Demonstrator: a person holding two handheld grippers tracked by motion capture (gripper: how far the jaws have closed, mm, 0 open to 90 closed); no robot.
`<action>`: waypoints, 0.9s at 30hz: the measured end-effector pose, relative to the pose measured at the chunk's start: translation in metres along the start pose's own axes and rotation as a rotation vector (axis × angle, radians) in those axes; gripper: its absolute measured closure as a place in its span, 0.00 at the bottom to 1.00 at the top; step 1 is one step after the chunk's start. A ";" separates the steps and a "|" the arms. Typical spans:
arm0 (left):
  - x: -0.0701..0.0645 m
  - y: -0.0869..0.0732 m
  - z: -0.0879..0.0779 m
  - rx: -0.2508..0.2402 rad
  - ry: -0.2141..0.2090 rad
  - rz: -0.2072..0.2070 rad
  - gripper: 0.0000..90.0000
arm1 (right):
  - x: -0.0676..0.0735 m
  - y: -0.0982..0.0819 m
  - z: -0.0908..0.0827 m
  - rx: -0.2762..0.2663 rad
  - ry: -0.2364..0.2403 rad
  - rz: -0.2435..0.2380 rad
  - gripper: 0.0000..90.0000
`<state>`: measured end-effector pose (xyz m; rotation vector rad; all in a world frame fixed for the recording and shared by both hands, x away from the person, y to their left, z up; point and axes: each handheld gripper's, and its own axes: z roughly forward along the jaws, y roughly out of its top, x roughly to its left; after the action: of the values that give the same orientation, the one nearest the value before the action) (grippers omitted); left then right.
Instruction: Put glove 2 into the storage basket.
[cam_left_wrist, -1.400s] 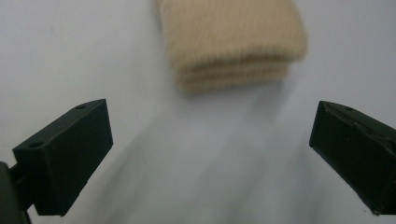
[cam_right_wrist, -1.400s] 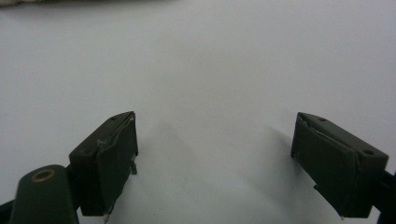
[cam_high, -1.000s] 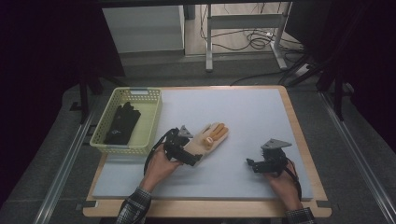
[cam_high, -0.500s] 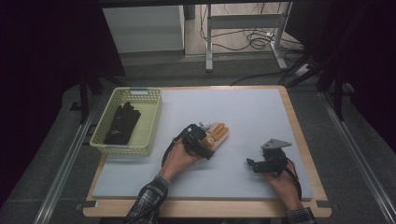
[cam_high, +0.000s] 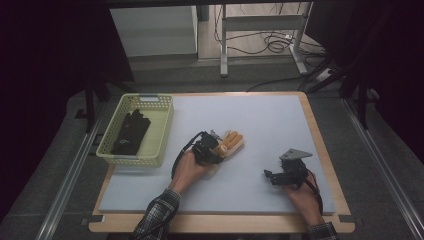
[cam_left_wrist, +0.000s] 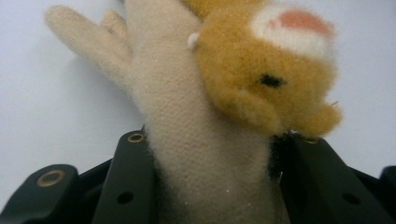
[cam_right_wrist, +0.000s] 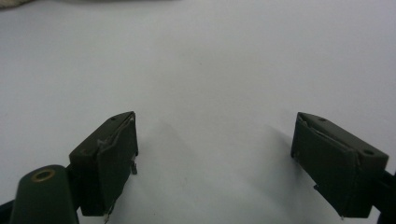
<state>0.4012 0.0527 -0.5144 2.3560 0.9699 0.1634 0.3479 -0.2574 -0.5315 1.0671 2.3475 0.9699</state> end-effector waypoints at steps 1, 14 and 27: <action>0.001 0.000 -0.002 0.000 0.004 -0.004 0.67 | 0.000 0.000 0.000 0.000 0.000 0.000 0.16; 0.017 0.012 -0.044 -0.061 0.042 -0.041 0.66 | 0.000 0.000 0.000 -0.001 0.000 -0.001 0.16; 0.049 0.022 -0.099 -0.087 0.154 -0.072 0.65 | 0.000 0.000 0.000 -0.004 -0.001 -0.005 0.16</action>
<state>0.4182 0.1196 -0.4262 2.2515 1.0957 0.3564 0.3479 -0.2575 -0.5317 1.0597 2.3454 0.9710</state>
